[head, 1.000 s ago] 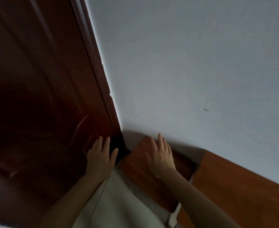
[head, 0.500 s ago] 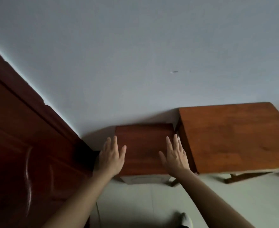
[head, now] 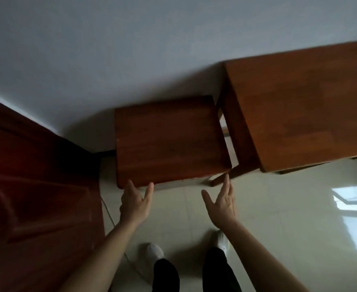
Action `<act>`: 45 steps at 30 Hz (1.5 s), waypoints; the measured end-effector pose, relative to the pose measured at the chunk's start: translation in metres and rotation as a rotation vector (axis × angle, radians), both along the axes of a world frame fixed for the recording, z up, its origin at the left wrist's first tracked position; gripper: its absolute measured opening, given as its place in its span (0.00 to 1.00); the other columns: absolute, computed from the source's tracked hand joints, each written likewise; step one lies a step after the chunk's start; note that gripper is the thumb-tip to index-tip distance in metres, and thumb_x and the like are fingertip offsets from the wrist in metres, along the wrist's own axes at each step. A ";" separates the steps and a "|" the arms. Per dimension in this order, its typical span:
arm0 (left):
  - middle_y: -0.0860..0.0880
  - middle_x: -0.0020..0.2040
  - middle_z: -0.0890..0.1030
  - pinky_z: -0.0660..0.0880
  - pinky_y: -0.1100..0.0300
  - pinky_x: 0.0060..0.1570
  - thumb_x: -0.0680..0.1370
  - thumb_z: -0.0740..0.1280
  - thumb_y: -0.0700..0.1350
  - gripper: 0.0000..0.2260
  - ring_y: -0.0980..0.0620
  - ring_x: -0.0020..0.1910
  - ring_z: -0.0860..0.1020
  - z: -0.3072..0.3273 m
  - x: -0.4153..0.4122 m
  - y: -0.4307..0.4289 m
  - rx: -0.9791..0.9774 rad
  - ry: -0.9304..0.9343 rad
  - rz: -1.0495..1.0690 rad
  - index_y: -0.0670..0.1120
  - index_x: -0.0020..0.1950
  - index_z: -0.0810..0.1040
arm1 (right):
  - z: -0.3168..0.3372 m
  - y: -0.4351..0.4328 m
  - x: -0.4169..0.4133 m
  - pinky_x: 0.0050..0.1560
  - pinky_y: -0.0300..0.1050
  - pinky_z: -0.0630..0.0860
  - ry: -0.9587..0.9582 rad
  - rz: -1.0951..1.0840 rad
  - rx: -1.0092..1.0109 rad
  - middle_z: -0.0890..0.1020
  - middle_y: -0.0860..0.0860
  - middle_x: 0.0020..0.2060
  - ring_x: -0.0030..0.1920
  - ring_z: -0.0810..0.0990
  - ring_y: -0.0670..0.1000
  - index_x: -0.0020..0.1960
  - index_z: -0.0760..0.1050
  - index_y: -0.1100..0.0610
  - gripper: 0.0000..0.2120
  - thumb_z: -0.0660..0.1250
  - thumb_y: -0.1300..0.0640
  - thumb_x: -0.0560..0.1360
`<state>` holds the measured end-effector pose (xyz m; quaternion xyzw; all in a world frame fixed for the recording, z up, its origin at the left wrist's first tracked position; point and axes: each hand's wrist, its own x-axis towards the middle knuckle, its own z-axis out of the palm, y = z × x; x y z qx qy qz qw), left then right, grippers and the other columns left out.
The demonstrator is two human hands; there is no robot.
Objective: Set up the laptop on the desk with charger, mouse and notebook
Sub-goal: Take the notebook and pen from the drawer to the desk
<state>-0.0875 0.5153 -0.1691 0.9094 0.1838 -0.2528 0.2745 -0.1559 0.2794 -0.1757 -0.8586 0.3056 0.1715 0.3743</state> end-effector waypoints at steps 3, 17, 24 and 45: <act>0.40 0.79 0.58 0.61 0.47 0.74 0.73 0.53 0.74 0.49 0.40 0.77 0.61 -0.052 -0.003 -0.005 -0.091 0.088 0.220 0.41 0.80 0.47 | -0.050 0.008 0.001 0.79 0.56 0.52 0.003 -0.079 0.122 0.45 0.55 0.81 0.80 0.47 0.57 0.80 0.33 0.52 0.50 0.62 0.32 0.75; 0.48 0.79 0.56 0.55 0.56 0.76 0.67 0.72 0.68 0.52 0.53 0.77 0.57 -0.162 -0.002 0.009 -0.442 -0.246 0.407 0.45 0.78 0.50 | -0.135 -0.009 0.051 0.75 0.59 0.60 -0.275 -0.381 0.245 0.66 0.58 0.71 0.72 0.63 0.58 0.76 0.55 0.61 0.43 0.64 0.56 0.63; 0.58 0.67 0.69 0.60 0.78 0.58 0.61 0.78 0.66 0.41 0.62 0.66 0.67 -0.163 0.007 0.017 -0.484 -0.305 0.377 0.57 0.67 0.62 | -0.145 -0.017 0.062 0.73 0.59 0.64 -0.288 -0.425 0.266 0.70 0.54 0.68 0.69 0.68 0.54 0.73 0.60 0.57 0.36 0.67 0.63 0.67; 0.44 0.64 0.74 0.74 0.51 0.60 0.69 0.66 0.39 0.27 0.44 0.61 0.77 -0.185 0.014 0.029 -0.289 -0.301 0.514 0.45 0.66 0.63 | -0.147 -0.038 0.042 0.63 0.59 0.74 -0.301 -0.313 0.190 0.69 0.54 0.62 0.61 0.73 0.52 0.61 0.60 0.55 0.33 0.71 0.52 0.62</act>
